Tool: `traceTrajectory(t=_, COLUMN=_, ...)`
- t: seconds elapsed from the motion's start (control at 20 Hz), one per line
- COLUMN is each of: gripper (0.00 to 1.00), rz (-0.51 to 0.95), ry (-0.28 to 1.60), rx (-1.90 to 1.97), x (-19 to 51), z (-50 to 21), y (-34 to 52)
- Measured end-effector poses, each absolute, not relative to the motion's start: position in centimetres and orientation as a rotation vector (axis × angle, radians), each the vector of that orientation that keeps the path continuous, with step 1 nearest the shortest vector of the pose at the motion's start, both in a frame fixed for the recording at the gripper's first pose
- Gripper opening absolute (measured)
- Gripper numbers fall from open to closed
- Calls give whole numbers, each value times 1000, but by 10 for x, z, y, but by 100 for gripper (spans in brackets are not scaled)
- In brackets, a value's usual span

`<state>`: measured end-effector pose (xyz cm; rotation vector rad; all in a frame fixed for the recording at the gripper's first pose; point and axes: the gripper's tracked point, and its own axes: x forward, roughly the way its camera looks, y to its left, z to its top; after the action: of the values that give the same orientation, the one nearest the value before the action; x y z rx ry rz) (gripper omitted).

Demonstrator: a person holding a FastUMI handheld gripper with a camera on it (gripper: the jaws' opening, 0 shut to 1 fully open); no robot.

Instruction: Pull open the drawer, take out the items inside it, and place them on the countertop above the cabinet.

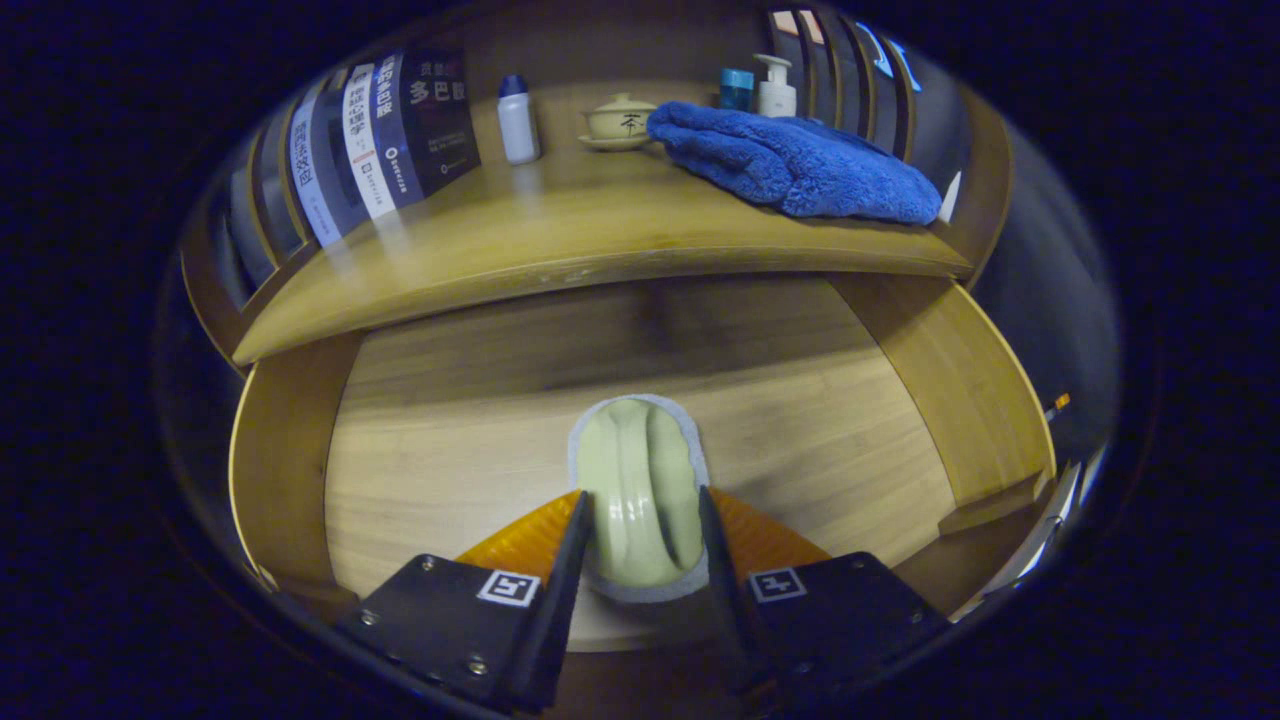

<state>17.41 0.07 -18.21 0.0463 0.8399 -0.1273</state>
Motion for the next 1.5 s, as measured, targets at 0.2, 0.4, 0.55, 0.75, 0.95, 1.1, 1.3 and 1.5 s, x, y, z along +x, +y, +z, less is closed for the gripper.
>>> traceTrajectory(t=0.2, gripper=12, rz=-143, ry=886, rx=-47, x=171, z=-185, y=-7)
traceTrajectory(t=0.4, gripper=12, rz=-213, ry=870, rx=-127, x=162, z=-169, y=-18)
traceTrajectory(t=0.55, gripper=12, rz=-240, ry=850, rx=-131, x=159, z=-151, y=-13)
traceTrajectory(t=0.75, gripper=12, rz=-268, ry=785, rx=-174, x=161, z=-103, y=-7)
traceTrajectory(t=0.95, gripper=12, rz=-290, ry=731, rx=-222, x=179, z=-59, y=-1)
traceTrajectory(t=1.1, gripper=12, rz=-317, ry=760, rx=-281, x=179, z=-47, y=-6)
traceTrajectory(t=1.3, gripper=12, rz=-312, ry=728, rx=-253, x=182, z=-33, y=1)
traceTrajectory(t=1.5, gripper=12, rz=-251, ry=658, rx=-216, x=211, z=-28, y=19)
